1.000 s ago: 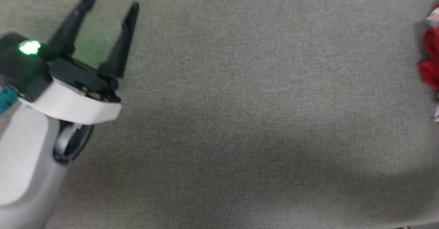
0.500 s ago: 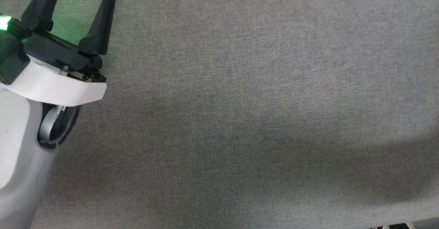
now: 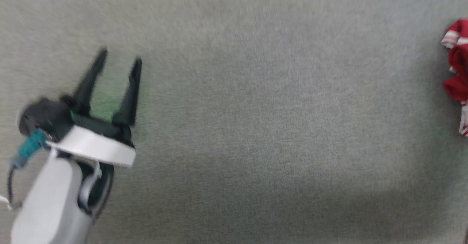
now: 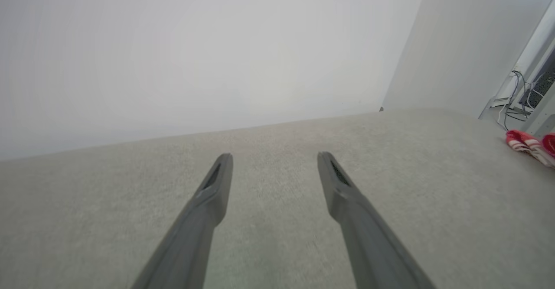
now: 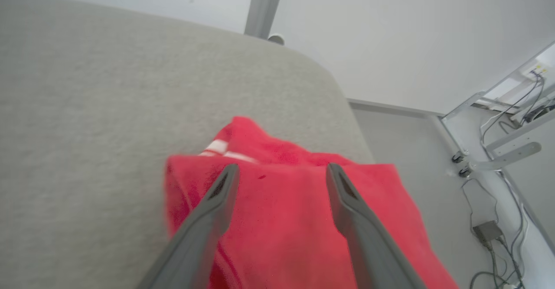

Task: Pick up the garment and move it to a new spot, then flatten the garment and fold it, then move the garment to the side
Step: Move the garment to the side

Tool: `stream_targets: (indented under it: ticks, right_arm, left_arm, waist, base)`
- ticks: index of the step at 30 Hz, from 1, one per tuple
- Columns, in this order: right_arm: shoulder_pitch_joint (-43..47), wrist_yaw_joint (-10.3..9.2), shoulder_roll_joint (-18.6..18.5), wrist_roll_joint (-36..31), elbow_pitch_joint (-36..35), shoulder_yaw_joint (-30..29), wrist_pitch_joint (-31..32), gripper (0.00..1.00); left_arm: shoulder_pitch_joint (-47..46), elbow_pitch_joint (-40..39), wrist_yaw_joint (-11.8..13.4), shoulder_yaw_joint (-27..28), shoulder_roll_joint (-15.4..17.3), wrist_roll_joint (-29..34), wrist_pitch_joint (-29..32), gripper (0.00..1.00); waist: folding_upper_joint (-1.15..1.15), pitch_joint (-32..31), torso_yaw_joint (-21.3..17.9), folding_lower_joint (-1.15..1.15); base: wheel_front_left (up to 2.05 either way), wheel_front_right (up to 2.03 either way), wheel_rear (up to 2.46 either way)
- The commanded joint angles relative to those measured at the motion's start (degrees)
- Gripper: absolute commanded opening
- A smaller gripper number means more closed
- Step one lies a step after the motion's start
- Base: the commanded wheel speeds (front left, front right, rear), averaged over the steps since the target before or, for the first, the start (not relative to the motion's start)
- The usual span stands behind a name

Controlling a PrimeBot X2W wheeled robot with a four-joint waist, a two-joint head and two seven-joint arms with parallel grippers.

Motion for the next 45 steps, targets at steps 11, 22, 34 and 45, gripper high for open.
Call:
stream_targets:
  ticks: [11,22,34,45]
  right_arm:
    - [13.0,-0.15,2.6,13.8,-0.6,20.0,-8.3,1.0]
    - [21.8,-0.15,4.8,21.0,-1.2,25.0,-16.9,1.0]
    - [31.2,-0.14,6.6,23.7,-8.9,21.4,-18.2,1.0]
    - [38.3,-0.14,8.7,22.1,-18.4,17.5,-14.7,1.0]
  left_arm:
    - [14.1,5.5,0.1,4.1,-4.0,1.3,-0.1,1.0]
    - [25.4,7.0,0.1,9.9,-7.4,2.7,-0.1,1.0]
    - [31.9,2.9,0.1,13.3,-9.4,4.6,-0.1,1.0]
    - [35.4,0.1,0.1,14.3,-9.8,4.9,-0.1,1.0]
  waist:
    - [0.0,-17.5,5.4,0.0]
    - [0.0,-26.3,6.4,0.0]
    - [0.0,-29.1,7.8,0.0]
    - [0.0,-29.7,8.5,0.0]
  base:
    - [0.0,0.0,0.0]
    - [0.0,0.0,0.0]
    - [0.0,0.0,0.0]
    - [0.0,0.0,0.0]
